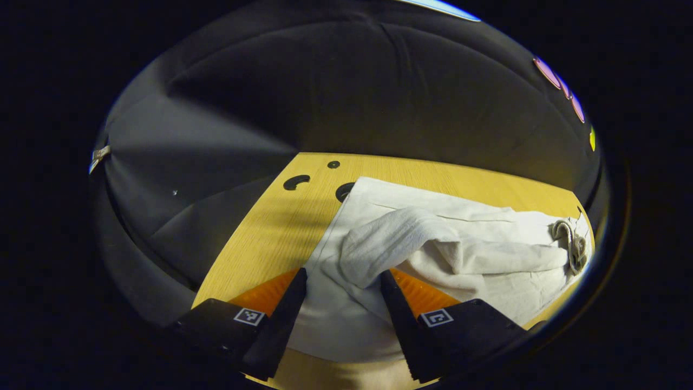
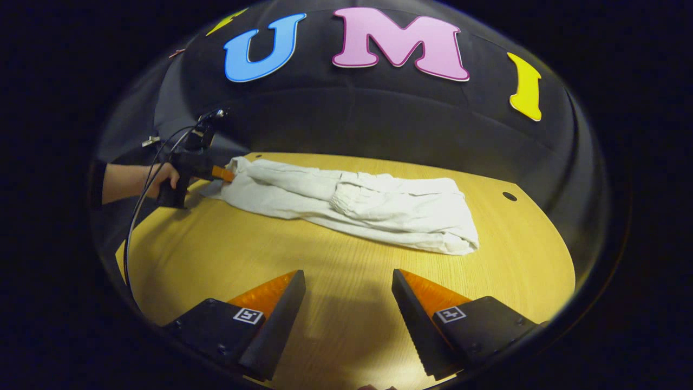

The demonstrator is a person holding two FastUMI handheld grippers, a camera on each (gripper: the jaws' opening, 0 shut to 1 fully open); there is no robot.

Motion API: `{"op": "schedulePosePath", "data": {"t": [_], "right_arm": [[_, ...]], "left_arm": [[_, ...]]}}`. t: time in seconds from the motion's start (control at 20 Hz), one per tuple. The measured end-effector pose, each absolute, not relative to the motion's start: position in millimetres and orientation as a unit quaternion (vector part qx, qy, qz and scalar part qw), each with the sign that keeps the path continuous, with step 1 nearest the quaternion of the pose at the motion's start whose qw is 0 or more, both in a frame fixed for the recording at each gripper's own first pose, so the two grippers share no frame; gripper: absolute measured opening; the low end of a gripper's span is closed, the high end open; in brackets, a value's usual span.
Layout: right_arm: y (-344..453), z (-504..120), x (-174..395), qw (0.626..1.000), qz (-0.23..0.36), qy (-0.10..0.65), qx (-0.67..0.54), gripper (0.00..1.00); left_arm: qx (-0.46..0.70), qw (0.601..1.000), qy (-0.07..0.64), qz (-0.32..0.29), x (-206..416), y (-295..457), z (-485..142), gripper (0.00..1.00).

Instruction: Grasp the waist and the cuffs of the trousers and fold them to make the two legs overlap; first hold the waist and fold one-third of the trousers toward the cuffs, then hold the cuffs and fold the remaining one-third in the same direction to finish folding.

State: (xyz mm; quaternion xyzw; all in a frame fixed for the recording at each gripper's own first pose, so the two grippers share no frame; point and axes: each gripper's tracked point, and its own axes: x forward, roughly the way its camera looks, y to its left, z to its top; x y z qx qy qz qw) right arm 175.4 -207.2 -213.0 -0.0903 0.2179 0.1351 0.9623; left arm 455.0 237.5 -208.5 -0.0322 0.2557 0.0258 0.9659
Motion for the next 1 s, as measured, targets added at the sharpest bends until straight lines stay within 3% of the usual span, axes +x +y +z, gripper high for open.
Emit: {"op": "schedulePosePath", "data": {"t": [0.2,0.35,0.45,0.5,0.75,1.0], "right_arm": [[-224.6,-204.0,171.0,0.970,0.103,0.213,-0.059,0.99],[-236.3,-197.5,173.2,0.973,0.082,0.210,-0.045,0.99],[-244.5,-192.3,171.6,0.973,0.071,0.214,-0.051,0.99],[-250.4,-186.4,167.9,0.973,0.064,0.215,-0.055,0.99],[-286.4,-146.4,146.7,0.975,0.019,0.214,-0.057,0.99],[-309.8,-94.4,116.5,0.975,-0.020,0.214,-0.058,0.99]], "left_arm": [[-0.024,0.963,0.267,0.009,456.0,225.5,-208.2,0.66],[-0.022,0.960,0.277,-0.003,453.3,215.9,-207.8,0.38],[-0.033,0.959,0.281,-0.010,453.2,211.4,-209.6,0.25],[-0.045,0.959,0.279,-0.013,452.4,210.6,-208.7,0.26],[-0.119,0.958,0.262,-0.012,444.7,213.6,-205.2,0.08],[-0.177,0.958,0.225,-0.007,423.2,216.5,-168.7,0.06]]}}
